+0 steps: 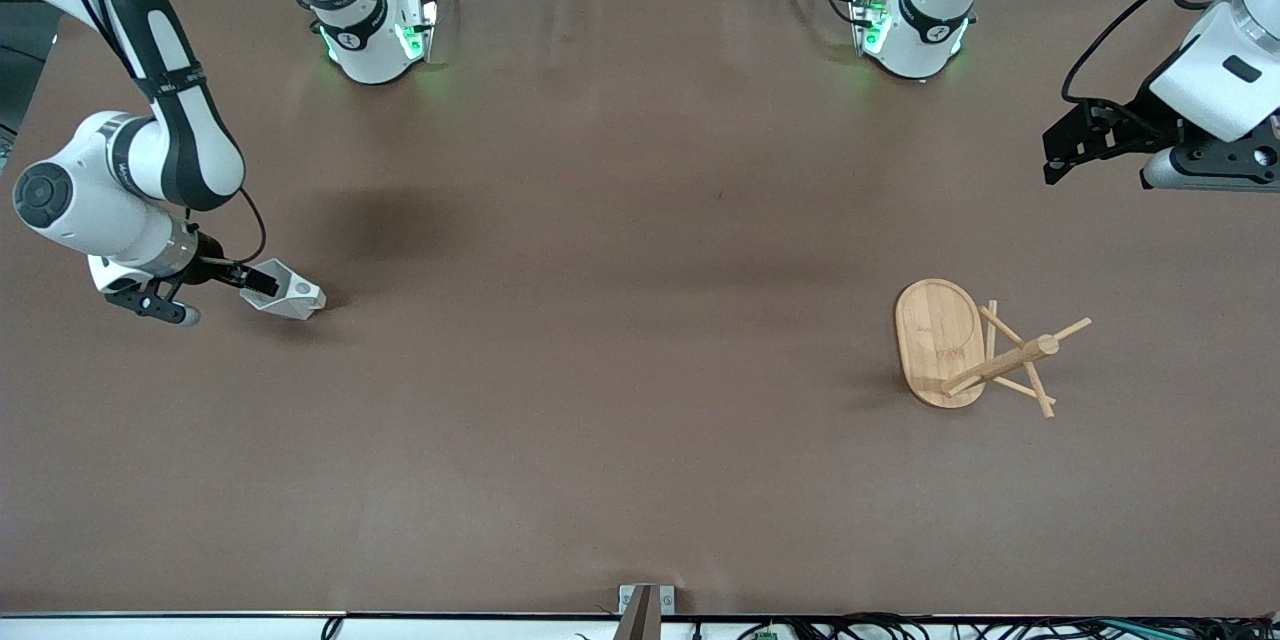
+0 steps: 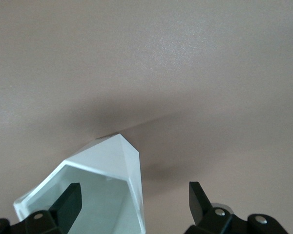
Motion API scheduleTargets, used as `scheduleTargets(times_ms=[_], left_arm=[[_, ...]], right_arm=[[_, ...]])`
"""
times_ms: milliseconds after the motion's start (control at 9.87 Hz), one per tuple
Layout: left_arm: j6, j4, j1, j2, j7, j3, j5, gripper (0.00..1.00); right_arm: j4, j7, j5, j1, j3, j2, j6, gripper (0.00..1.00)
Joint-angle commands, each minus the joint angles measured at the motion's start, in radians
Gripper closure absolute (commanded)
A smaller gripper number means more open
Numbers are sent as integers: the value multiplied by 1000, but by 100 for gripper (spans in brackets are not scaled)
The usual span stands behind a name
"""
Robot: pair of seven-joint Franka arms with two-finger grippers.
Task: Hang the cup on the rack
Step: 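Reach the right gripper down to the white cup and grasp it, then lift the cup with the right gripper while the left gripper approaches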
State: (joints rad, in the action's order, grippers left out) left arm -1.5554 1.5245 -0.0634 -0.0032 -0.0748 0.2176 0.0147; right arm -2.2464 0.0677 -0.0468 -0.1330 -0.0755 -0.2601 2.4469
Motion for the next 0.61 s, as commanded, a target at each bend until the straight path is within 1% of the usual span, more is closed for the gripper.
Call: scheduleTargets(times_ms=[0, 203, 304, 507], left_arm=[[18, -3, 5, 23, 10, 5, 21, 0], [18, -3, 7, 23, 10, 5, 19, 0], [18, -3, 7, 23, 10, 5, 19, 0], [18, -3, 7, 23, 10, 5, 19, 0]], right_arm=[[-15, -9, 8, -10, 8, 2, 14, 33], [-13, -9, 8, -10, 8, -5, 20, 85], [-13, -9, 8, -11, 8, -11, 24, 98], [-9, -11, 8, -10, 8, -13, 21, 99]])
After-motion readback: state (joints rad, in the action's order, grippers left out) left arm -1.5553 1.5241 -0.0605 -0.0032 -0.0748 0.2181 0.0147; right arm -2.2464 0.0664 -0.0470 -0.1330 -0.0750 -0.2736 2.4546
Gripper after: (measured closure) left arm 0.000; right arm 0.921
